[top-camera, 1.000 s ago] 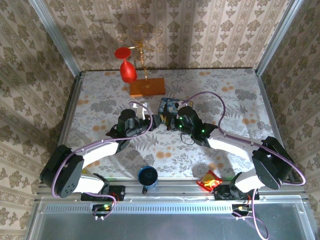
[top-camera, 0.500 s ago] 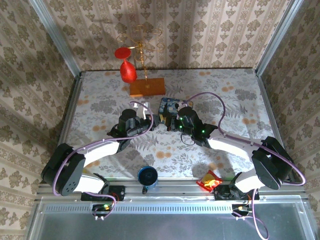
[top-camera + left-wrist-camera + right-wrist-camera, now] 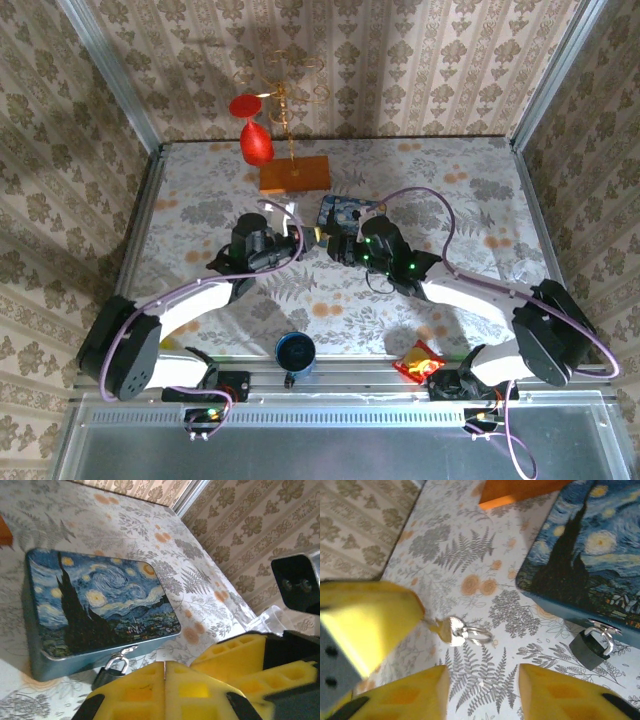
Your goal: Unlock the padlock with the key
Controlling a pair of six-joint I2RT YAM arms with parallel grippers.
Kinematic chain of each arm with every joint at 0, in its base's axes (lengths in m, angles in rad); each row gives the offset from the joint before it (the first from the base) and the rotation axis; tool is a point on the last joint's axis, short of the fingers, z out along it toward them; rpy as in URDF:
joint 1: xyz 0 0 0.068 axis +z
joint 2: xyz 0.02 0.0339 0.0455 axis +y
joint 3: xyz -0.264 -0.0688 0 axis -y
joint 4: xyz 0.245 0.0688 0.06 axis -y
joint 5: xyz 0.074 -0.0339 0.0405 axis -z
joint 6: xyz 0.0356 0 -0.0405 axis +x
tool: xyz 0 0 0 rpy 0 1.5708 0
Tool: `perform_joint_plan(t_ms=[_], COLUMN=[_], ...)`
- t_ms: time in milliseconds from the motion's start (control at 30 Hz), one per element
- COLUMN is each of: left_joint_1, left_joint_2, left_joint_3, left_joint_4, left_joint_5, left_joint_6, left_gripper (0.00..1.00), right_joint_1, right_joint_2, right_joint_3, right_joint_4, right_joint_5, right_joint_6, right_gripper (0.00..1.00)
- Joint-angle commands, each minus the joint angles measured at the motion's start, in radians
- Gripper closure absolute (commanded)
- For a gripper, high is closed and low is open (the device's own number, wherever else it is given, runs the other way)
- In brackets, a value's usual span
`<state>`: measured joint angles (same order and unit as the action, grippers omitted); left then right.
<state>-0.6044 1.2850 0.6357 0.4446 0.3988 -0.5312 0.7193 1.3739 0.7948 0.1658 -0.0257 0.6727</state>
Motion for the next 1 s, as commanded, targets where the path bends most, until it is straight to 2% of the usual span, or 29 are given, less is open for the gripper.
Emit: perform_joint_plan(t_ms=[0,133,200,300,467,600,733,967], left_joint_1=[0.026,0.041,0.043,0.041,0.041,0.041,0.043,0.043], left_joint_2=[-0.088,-0.138,-0.149,-0.16,-0.18,-0.194,-0.196,-0.193], left_joint_3=[0.066,0.116,0.142,0.156,0.162,0.158,0.156,0.15], left_joint_4=[-0.177,-0.339,-0.399,-0.419,-0.389,-0.347,-0.323,-0.269], left_joint_5=[0.076,0.191,0.307,0.432,0.55,0.619,0.627,0.681], left_joint_6=[0.203,0.349,0.41,0.446,0.454,0.438,0.421,0.387], left_gripper=[1.0,1.0,1.0,1.0,1.0,1.0,1.0,1.0], right_joint_1=[-0.027,-0.06,-0.076,-0.085,-0.087,-0.089,-0.089,-0.089], right_joint_2=[-0.085,-0.159,-0.192,-0.217,-0.228,-0.228,-0.227,-0.241], right_joint_3=[-0.028,-0.073,-0.096,-0.105,-0.081,-0.059,-0.056,-0.06], right_joint_4=[-0.016,0.017,0.058,0.096,0.11,0.08,0.105,0.107], right_joint_5=[-0.105,-0.225,-0.307,-0.416,-0.59,-0.65,-0.718,-0.73], right_joint_6=[-0.074,-0.129,-0.154,-0.196,-0.267,-0.302,-0.308,-0.317], right_gripper=[0.52,0.51,0.51,0.51,0.56,0.59,0.63,0.65])
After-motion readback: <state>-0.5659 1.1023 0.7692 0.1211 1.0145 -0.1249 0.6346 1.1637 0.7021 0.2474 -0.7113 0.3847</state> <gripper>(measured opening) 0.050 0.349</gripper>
